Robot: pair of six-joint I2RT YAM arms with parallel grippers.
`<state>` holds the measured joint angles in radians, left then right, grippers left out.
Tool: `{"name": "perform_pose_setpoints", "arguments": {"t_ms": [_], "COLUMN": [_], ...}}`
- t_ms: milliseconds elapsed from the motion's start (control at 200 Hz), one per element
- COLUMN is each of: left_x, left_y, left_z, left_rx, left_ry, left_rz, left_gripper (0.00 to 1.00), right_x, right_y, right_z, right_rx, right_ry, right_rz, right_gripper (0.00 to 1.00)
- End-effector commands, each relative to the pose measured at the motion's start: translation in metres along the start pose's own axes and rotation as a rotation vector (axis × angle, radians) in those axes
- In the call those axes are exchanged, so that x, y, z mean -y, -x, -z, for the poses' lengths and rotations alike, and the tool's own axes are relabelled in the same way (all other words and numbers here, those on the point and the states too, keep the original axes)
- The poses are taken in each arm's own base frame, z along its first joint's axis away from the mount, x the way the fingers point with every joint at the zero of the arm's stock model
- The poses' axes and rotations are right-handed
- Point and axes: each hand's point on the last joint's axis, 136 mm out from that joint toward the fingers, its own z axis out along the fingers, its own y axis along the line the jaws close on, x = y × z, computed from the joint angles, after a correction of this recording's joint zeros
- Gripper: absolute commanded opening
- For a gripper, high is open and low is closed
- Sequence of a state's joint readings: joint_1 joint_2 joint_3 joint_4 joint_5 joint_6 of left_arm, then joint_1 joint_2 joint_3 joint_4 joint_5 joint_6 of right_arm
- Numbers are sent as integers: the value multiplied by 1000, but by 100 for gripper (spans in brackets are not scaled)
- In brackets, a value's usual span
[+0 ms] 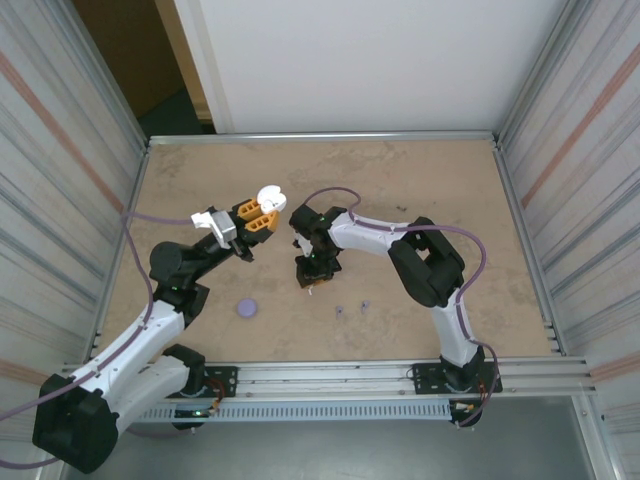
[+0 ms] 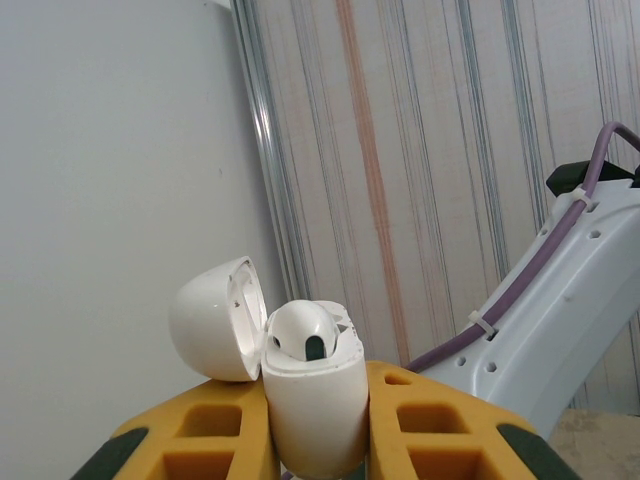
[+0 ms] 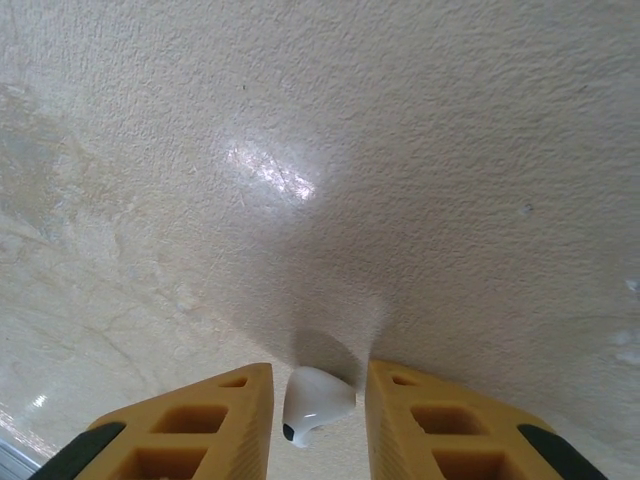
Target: Insert the wireless bluetooth earbuds into the charging case
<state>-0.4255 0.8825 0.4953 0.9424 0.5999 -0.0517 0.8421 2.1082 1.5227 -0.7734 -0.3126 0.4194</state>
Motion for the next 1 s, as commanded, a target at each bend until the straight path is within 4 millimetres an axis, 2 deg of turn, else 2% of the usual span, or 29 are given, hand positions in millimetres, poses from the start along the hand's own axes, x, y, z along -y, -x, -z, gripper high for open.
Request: {"name": "perform_pose_setpoints", "arguments": {"t_ms": [0,236,451,752,997], "left_x": [-3,-3,-3,-3,-2], "left_y": [6,8,7,7,4], "left_z": [1,2,2,1,-4], "left_rx": [19,24,21,25,27], "left_ry": [21,21,22,18,-8], "left_rz": [-31,-32,-31,-27,-13], "left_gripper": [0,0,0,0,0], "right_x": [-5,-10,-10,-3,-3], "right_y": [-4,1,5,7,2], "right_z": [-16,-2,26,94,169], "right_rx": [-39,17,106,298,482], "right_ry": [20,40,50,76,139], "right_rz": [-11,14,42,72,97], "right_gripper": [25,22,20,21,21]}}
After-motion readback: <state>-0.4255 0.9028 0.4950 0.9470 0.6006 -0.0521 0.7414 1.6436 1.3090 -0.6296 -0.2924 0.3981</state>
